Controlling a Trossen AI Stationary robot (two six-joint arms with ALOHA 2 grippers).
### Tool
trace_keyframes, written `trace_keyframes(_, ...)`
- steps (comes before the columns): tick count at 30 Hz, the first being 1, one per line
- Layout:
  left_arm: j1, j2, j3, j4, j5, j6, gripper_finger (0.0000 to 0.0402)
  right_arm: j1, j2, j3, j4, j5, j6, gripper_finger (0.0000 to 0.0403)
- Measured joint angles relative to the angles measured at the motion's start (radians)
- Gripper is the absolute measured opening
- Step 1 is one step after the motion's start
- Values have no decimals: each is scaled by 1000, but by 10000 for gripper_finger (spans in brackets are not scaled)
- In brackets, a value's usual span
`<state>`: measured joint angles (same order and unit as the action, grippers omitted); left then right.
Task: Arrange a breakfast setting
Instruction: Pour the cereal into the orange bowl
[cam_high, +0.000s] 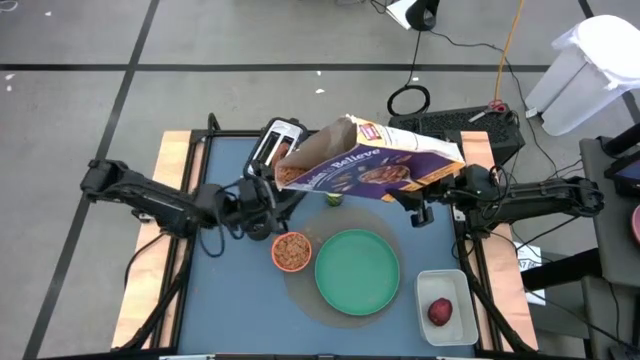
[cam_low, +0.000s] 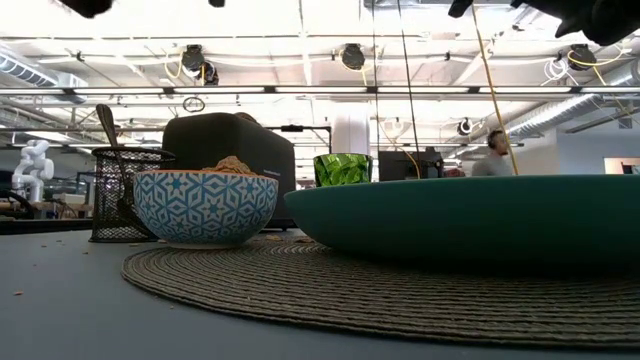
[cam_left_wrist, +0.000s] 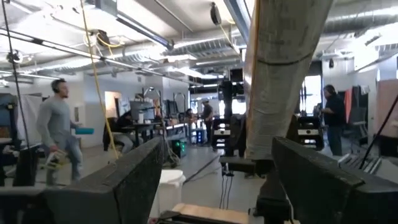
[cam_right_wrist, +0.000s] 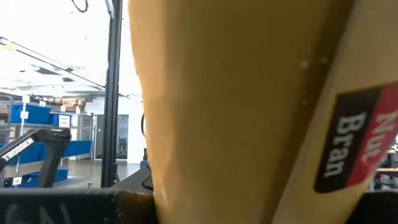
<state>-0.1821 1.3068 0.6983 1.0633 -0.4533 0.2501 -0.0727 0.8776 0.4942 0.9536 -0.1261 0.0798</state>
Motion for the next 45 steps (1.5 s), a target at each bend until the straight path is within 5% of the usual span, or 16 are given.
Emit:
trace_keyframes(13, 57, 192, 252, -57, 144, -28, 305, 0, 0, 0, 6, 0, -56, 171)
trace_keyframes(33, 70, 208, 399, -181, 191, -50, 303, 0, -1, 0, -39, 49, -122, 171)
trace_keyframes(45, 71, 208, 399, -183, 195, -23, 174, 0, -1, 0, -46, 49, -118, 174)
